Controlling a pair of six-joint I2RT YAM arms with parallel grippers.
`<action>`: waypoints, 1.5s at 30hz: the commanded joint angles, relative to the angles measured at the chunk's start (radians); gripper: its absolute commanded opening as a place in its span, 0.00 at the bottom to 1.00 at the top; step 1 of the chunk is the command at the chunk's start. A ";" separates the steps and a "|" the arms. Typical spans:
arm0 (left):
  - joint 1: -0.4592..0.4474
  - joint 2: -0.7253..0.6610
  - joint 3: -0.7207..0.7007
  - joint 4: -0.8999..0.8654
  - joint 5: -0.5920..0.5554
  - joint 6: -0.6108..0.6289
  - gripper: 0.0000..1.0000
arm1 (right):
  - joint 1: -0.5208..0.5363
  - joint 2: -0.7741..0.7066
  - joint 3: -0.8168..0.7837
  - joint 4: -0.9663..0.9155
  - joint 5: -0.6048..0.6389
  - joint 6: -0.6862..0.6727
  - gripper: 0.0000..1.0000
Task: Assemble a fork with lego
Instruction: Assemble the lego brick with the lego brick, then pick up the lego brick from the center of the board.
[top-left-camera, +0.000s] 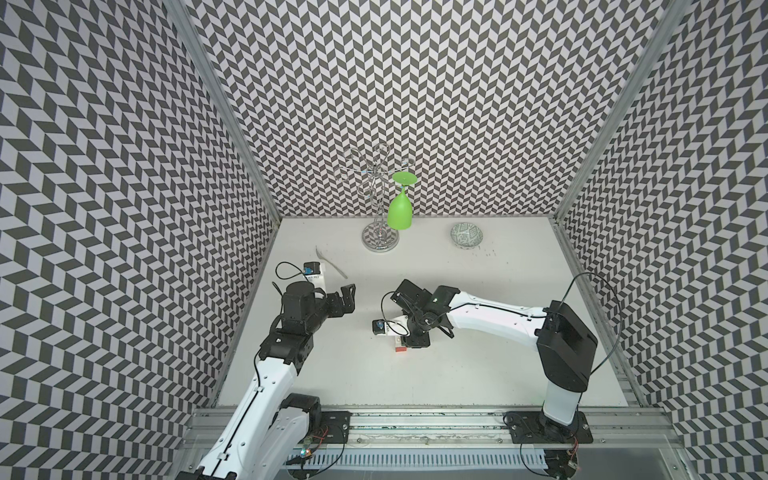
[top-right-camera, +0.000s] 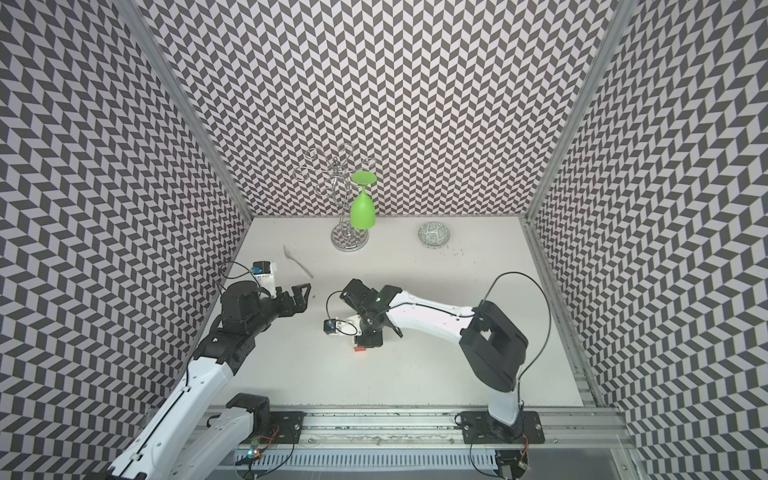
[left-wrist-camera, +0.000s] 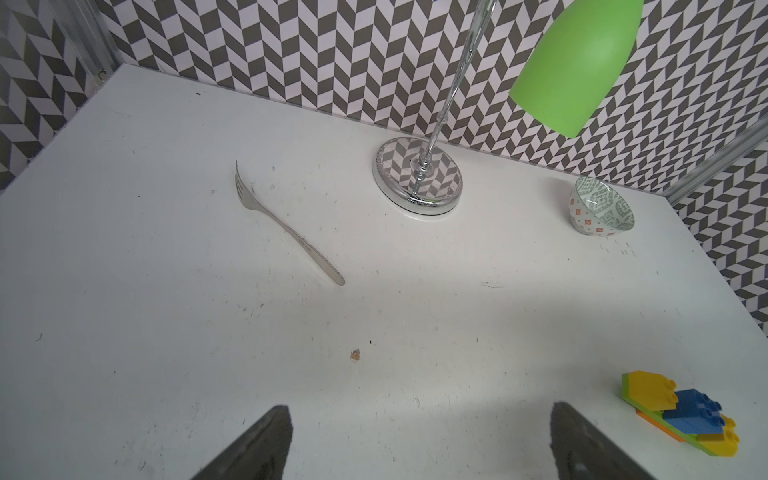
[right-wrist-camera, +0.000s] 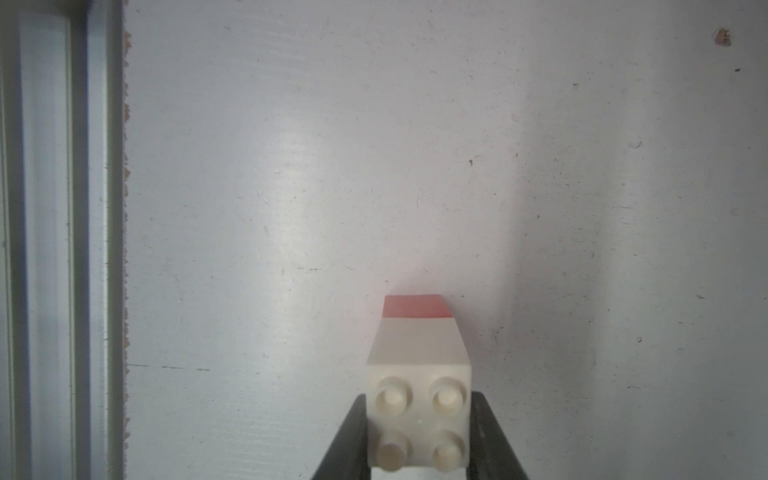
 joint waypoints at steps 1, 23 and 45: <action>0.005 0.001 0.011 0.030 0.078 0.032 0.98 | -0.053 0.005 -0.041 -0.080 0.095 0.027 0.00; 0.006 0.055 0.021 0.068 0.192 0.032 0.99 | -0.155 -0.137 -0.138 0.060 0.035 0.073 0.42; -0.167 0.054 0.142 0.027 0.499 0.257 0.99 | -0.448 -0.353 -0.150 0.042 0.066 0.177 0.86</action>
